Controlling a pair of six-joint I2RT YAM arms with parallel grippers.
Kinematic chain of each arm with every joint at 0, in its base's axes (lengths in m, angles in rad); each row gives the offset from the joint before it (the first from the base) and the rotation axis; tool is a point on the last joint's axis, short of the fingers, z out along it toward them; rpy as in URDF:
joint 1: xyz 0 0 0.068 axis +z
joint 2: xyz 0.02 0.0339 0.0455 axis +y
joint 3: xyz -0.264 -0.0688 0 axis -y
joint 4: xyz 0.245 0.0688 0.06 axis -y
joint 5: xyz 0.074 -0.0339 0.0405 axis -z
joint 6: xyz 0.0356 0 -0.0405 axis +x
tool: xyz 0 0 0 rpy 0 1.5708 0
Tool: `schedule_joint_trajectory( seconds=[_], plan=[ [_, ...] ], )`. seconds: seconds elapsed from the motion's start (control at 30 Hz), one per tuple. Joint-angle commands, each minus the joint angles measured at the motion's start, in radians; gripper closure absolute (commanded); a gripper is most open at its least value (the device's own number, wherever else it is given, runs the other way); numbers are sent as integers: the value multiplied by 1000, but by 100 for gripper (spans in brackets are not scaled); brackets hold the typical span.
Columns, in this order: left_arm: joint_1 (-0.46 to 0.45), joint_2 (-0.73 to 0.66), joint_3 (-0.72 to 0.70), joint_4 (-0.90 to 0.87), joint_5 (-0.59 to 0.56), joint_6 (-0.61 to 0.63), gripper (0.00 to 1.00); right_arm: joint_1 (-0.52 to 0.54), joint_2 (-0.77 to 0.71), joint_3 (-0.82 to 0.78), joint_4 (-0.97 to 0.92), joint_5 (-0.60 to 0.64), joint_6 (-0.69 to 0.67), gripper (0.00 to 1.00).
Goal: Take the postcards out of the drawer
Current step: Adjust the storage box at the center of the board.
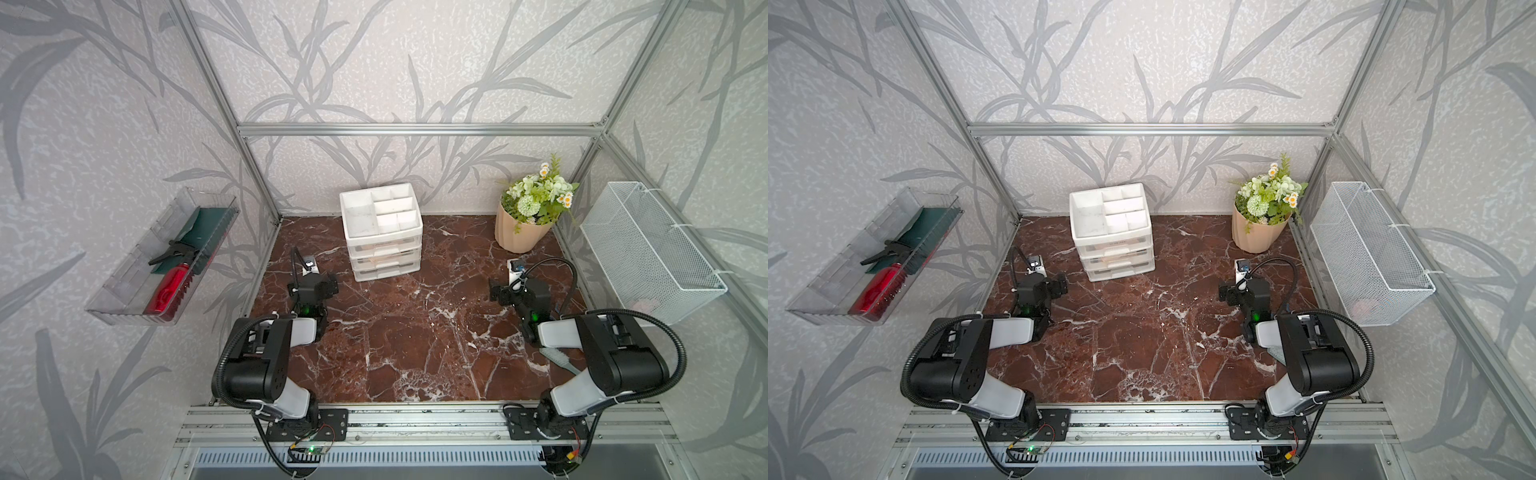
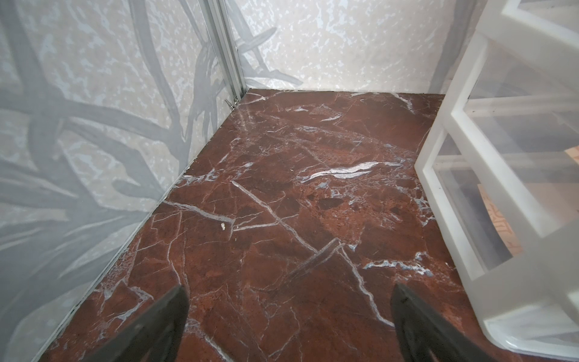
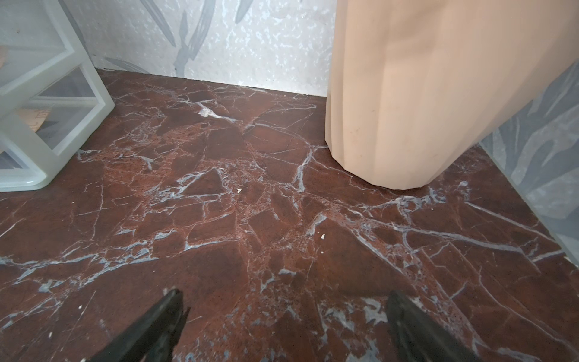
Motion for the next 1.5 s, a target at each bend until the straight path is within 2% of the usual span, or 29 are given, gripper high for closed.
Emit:
schedule_joint_trajectory(
  seconds=[0.0, 0.97, 1.03, 1.1, 1.2, 1.33, 1.4, 1.47],
  plan=[
    [3, -5, -7, 24, -8, -12, 1, 4, 6, -5, 44, -2, -3, 1],
    [-2, -12, -3, 16, -8, 1, 1, 15, -5, -8, 45, 24, -8, 1],
    [-28, -57, 48, -115, -32, 27, 1, 47, -64, 16, -47, 122, -14, 1],
    [-55, -115, 121, -264, -104, 23, 1, 71, -145, 68, -209, 158, -33, 1],
    [-76, -184, 262, -507, -186, -74, 1, 129, -241, 129, -337, 243, -47, 1],
    [-82, -209, 539, -868, -87, -152, 1, 159, -352, 270, -601, 170, 91, 1],
    [-96, -193, 672, -987, -81, -153, 1, 173, -372, 363, -750, 105, 177, 2],
    [-107, -174, 778, -1060, -81, -147, 1, 202, -376, 427, -829, 63, 210, 8]
  ],
)
